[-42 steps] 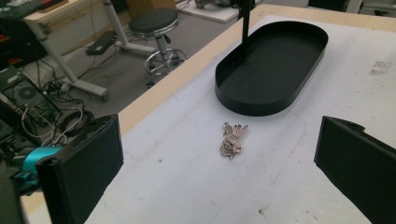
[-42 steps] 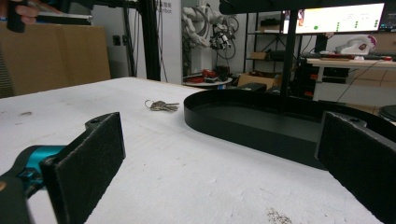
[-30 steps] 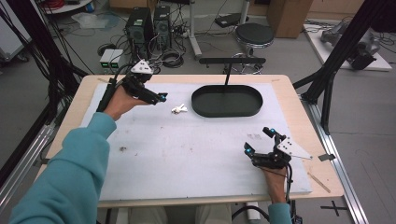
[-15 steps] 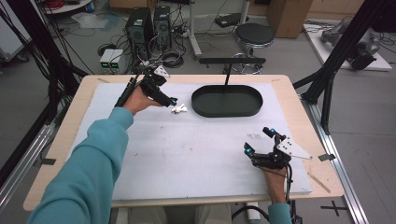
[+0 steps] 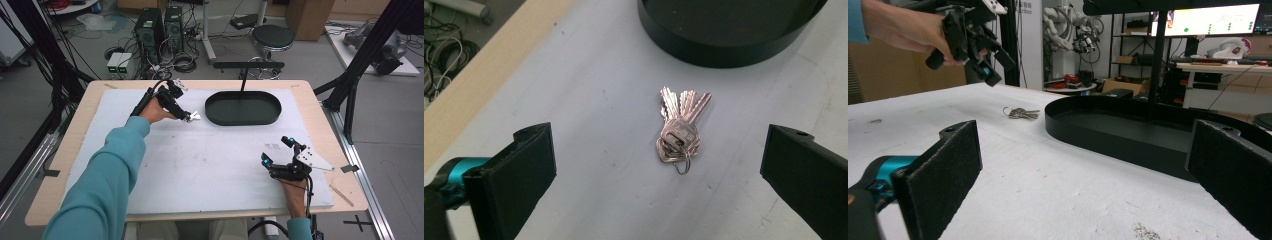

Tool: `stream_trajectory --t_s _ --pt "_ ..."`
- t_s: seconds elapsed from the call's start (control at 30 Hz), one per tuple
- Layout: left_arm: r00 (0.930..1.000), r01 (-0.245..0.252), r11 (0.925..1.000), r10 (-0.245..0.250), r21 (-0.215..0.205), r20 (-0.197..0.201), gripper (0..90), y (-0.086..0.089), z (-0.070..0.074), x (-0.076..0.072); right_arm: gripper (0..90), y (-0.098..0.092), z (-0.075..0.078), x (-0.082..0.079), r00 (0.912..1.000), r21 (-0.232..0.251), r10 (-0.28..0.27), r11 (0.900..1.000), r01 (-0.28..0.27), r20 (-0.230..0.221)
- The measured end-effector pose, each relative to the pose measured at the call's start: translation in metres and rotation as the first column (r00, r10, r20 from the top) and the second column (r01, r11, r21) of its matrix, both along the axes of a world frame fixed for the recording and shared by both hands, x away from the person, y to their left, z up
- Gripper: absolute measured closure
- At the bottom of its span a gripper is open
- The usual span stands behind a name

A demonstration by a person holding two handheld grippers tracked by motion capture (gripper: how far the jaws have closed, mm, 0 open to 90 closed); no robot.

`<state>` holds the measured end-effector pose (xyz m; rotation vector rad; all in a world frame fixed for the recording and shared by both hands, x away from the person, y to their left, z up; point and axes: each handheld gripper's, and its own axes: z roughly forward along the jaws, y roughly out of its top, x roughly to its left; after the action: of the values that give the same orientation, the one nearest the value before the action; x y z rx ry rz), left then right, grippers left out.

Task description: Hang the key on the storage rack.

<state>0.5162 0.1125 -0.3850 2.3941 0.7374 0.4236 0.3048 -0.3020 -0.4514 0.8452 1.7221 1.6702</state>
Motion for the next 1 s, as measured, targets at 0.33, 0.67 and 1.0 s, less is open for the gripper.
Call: stream_trajectory --t_s 0.33,0.67,1.0 --pt "0.9985 0.013 0.9982 -0.01 0.059 -0.054 7.6 -0.003 -0.018 0.006 0.7 0.0 0.0 0.0 1.0 -0.002 0.001 1.0 -0.001 0.003" --pt "0.9964 0.032 0.9967 -0.026 0.075 -0.08 23.8 -0.007 -0.023 0.006 0.7 0.0 0.0 0.0 1.0 0.001 0.001 1.0 -0.001 -0.002" --pt "0.9925 0.037 0.995 -0.026 0.092 -0.12 46.7 -0.007 -0.027 0.007 0.7 0.0 0.0 0.0 1.0 0.0 0.002 1.0 -0.002 -0.001"
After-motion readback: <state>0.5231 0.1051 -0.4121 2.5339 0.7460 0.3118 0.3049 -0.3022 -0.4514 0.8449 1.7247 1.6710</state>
